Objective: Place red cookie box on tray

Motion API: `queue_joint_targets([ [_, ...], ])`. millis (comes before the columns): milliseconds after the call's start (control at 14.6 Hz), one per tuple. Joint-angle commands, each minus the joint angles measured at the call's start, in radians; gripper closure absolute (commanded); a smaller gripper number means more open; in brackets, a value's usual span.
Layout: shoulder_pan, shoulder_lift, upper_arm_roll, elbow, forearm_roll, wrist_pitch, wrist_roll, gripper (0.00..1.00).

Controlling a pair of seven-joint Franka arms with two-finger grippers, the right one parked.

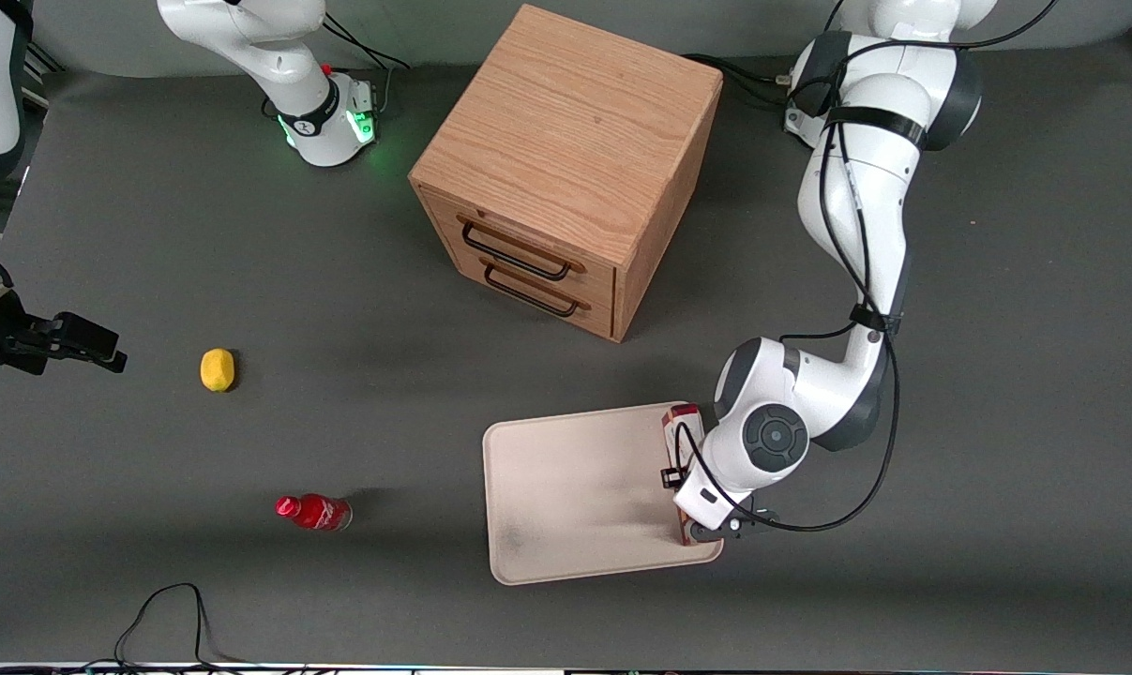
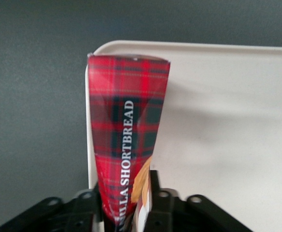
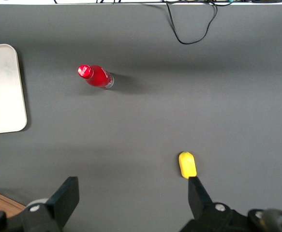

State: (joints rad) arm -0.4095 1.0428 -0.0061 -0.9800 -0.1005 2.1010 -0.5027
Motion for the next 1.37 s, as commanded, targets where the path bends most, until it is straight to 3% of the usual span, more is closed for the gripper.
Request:
queue_joint_targets([
  [0,-0.003,-0.042,0.005,-0.026,0.021,0.014,-0.014,0.00],
  [275,0.047,-0.225,0.000,-0.191,0.010,0.002,-0.010,0.00],
  [618,0.158,-0.565,-0.002,-0.500,0.013,-0.010,0.051,0.00],
  [962,0.305,-0.867,0.008,-0.684,0.028,-0.217,0.223,0.00],
  [1168,0.362,-1.021,0.009,-0.735,0.152,-0.361,0.306,0.00],
  [1305,0.417,-1.098,0.009,-0.776,0.159,-0.387,0.442,0.00],
])
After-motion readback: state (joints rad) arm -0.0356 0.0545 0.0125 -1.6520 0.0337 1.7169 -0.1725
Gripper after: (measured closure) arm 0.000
